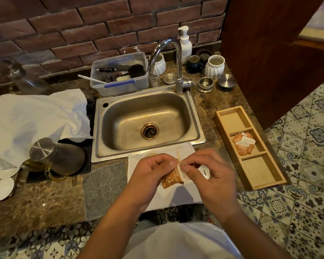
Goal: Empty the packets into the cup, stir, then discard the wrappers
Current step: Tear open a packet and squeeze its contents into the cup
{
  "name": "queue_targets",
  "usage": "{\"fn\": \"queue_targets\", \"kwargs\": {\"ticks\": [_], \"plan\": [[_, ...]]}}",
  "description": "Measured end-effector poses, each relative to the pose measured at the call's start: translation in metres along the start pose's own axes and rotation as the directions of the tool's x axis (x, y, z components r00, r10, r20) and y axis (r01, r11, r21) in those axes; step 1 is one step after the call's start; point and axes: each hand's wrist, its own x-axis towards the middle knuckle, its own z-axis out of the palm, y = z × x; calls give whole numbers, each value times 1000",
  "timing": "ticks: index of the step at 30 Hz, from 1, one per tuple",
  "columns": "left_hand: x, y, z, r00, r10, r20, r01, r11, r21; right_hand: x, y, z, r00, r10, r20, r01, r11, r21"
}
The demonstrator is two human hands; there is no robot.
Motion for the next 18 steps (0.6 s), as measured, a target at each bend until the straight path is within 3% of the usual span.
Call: {"fn": "queue_targets", "kwargs": {"ticks": [7, 13, 18], "plan": [[1, 3, -1, 998, -6, -55, 15, 987, 158, 0, 1, -2, 994, 94, 55, -96, 995, 38], [-4, 3, -6, 1000, 0, 30, -4, 988, 156, 2, 0, -3, 988, 141, 68, -148, 983, 111], [-6, 1, -8, 1000, 29, -10, -27, 985, 168, 1, 1, -2, 976, 183, 121, -197, 974, 113]]}}
